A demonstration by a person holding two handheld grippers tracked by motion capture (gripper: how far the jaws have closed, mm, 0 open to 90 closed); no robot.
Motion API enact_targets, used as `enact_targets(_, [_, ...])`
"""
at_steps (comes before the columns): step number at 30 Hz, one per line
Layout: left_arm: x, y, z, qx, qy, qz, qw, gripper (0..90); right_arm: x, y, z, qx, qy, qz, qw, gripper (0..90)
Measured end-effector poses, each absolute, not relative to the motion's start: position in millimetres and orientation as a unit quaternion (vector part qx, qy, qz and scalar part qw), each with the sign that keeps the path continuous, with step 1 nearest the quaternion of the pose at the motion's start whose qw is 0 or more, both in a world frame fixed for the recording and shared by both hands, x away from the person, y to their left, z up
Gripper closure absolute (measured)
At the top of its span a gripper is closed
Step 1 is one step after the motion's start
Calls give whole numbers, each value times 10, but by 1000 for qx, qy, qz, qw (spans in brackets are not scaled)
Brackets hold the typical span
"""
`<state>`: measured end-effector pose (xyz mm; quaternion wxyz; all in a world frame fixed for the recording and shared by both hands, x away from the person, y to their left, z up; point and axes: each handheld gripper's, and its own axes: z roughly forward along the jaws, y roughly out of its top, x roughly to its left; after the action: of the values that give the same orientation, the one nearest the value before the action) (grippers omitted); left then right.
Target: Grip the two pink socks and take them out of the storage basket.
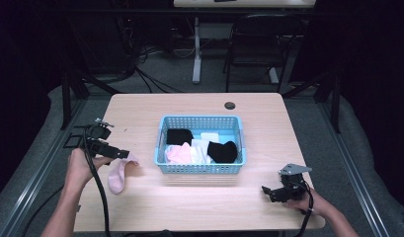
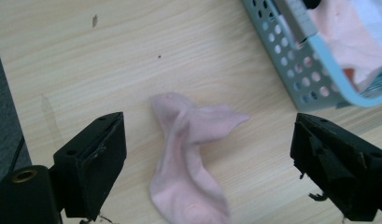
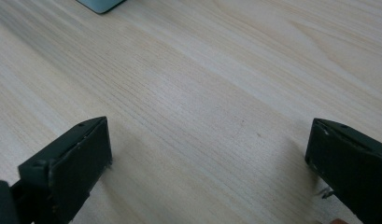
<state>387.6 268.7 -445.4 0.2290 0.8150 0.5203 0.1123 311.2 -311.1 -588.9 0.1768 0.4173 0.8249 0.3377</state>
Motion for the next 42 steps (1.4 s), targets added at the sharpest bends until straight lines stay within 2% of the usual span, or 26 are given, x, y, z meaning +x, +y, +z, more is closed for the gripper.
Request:
enact_targets(18, [4153, 1854, -4184, 854, 444, 120, 242, 8, 3110, -3112, -5887, 417, 825, 337, 176, 0])
enact_targets(32, [4367, 1187, -4558, 888, 397, 80, 216, 6, 3107, -3110, -5888, 418, 825, 337, 177, 0])
enact_targets(42, [4414, 912, -4898, 907, 377, 46, 181, 102, 3107, -3110, -5888, 418, 825, 337, 177, 0])
